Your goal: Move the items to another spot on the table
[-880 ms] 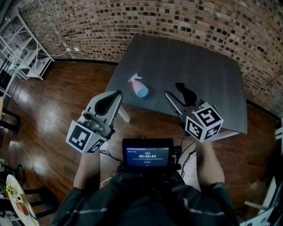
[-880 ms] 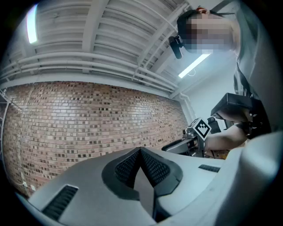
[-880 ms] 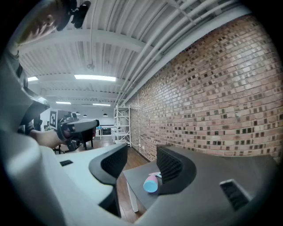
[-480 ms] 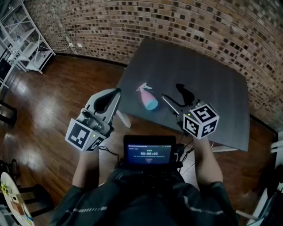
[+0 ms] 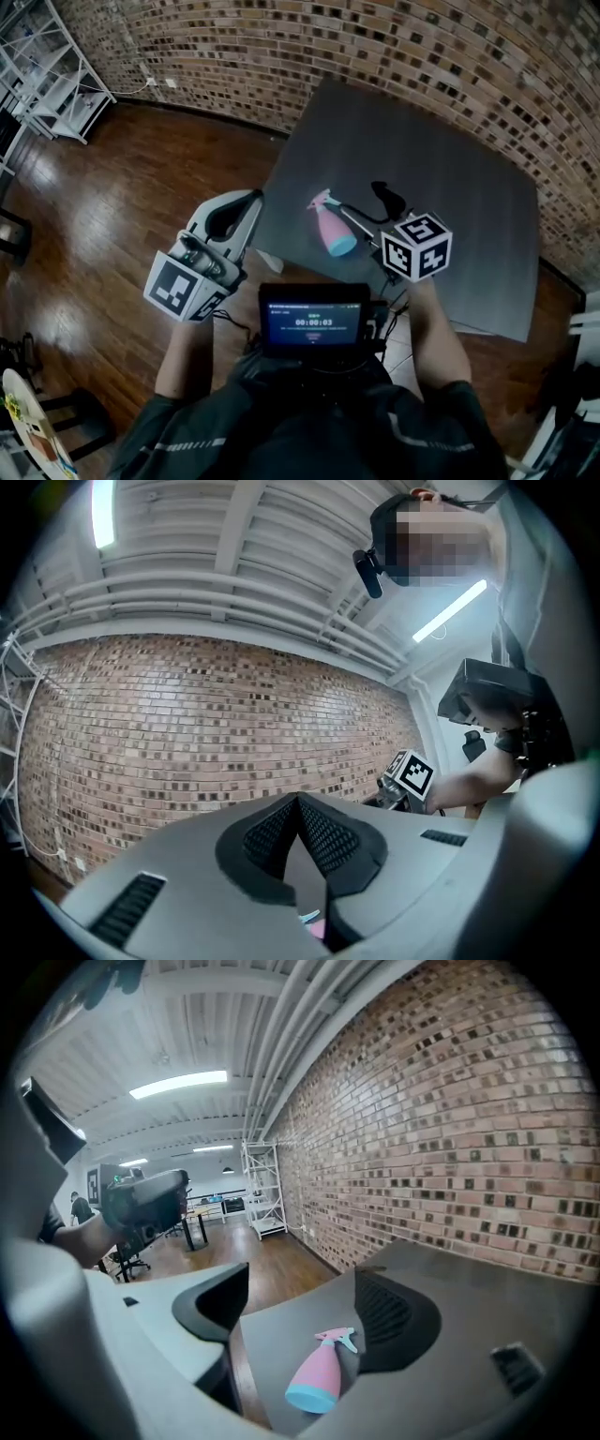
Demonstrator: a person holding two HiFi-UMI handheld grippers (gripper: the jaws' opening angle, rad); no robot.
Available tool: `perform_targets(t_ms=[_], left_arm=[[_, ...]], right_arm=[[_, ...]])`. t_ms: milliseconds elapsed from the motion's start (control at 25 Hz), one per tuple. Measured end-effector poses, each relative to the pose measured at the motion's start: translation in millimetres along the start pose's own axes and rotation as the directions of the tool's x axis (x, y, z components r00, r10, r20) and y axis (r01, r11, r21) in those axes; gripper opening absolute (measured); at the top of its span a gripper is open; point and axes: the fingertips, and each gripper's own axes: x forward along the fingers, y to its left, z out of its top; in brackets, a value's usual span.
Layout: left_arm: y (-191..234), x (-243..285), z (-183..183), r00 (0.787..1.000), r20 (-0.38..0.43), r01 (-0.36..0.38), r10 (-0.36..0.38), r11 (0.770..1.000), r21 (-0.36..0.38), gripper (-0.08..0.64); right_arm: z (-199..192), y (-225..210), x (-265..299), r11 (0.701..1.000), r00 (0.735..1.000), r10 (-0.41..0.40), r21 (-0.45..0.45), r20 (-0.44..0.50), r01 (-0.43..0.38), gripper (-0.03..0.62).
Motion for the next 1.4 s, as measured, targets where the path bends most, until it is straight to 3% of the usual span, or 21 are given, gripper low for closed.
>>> perform_targets(t_ms=[320,640,800,960,1160,1240,1400], left_arm=[[62,23,-13,1.000,-0.016,0.000,-0.001,0.999,-0.037,-0.007],[70,55,-37,0.999,-0.033,0.035,-0.037,0.997,-0.069,-0.008],[80,86,-49,0.996,-0.053,0.063,-0.065,0.997,-0.051,-0.006],[79,108,-44,0.994,-0.035,0.105,-0.106,0.994,-0.016,-0.008],[75,121,-41,0.991,-0.013,0.135,-0.135,0.990,0.050,-0.008],[75,119,-45,0.991,-0.003,0.130,-0.130,0.990,0.051,-0.008],[78,121,-44,0.993,-0.009,0.120,-0.120,0.992,0.037,-0.008]], right_arm=[[-9,-25,63,0.998,0.994,-0.013,0.064,-0.104,0.020,0.365],[-85,-51,105,0.993,0.953,0.001,0.113,-0.302,0.035,0.365],[-115,-67,132,0.988,0.928,0.029,0.152,-0.371,0.030,0.365],[-148,-63,146,0.985,0.888,0.067,0.172,-0.455,0.013,0.365],[-198,-53,153,0.984,0.814,0.082,0.177,-0.575,0.026,0.365],[-218,-49,155,0.986,0.785,0.080,0.164,-0.614,0.027,0.365],[-225,-30,159,0.975,0.748,0.148,0.223,-0.647,0.000,0.396]])
